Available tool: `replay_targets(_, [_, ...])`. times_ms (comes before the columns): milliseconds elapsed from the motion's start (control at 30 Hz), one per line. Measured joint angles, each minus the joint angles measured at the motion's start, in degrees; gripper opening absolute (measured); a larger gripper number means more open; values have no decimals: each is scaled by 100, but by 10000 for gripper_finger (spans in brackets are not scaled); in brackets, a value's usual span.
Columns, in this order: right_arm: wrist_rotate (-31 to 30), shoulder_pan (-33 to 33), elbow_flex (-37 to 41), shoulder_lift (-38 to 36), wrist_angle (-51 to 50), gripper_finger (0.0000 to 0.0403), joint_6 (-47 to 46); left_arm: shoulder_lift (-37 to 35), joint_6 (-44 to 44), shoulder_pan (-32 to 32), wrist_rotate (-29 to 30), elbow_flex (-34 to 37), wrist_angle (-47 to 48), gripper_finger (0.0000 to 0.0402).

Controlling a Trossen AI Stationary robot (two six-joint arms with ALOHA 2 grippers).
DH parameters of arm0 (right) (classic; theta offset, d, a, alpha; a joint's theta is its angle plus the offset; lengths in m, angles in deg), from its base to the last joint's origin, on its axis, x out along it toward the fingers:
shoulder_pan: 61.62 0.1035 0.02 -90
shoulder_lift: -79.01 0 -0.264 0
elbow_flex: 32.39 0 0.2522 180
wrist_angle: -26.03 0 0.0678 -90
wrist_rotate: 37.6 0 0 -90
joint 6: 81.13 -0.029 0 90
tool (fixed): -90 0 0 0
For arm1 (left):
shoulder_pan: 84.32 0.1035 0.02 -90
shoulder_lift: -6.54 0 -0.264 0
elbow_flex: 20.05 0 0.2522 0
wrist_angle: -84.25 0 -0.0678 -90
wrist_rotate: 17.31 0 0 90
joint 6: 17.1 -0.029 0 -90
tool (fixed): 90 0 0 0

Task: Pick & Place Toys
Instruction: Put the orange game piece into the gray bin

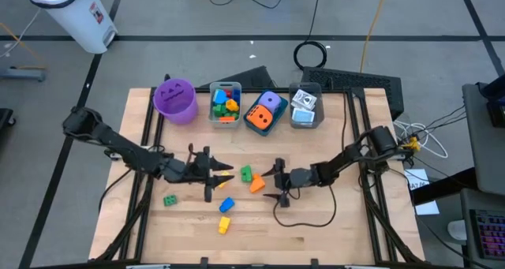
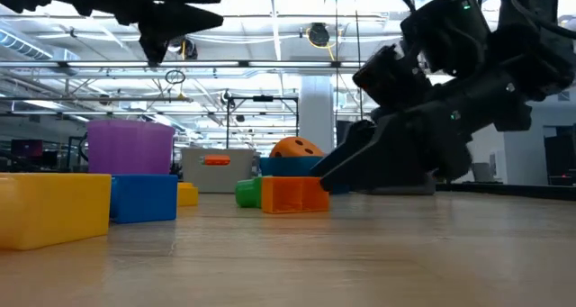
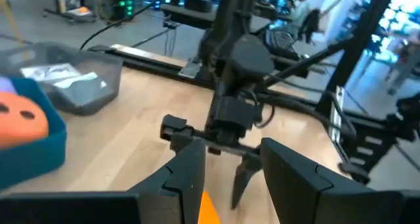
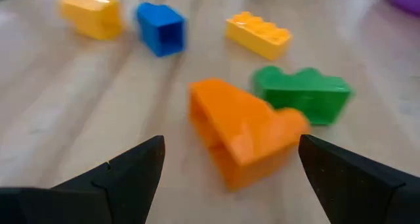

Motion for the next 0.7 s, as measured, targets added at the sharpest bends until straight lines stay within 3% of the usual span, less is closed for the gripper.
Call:
replay_targets(200, [-714, 75, -85, 171, -121, 317, -422, 694, 506, -98, 313, 0, -634, 152])
replay_targets(433, [-781, 75, -85, 169, -145, 266, -916, 1679, 485, -191, 698, -65, -2027, 152])
replay_targets(700, [-1177, 75, -85, 169, -155, 198, -1177, 2692, 660, -191, 855, -817, -2101, 152])
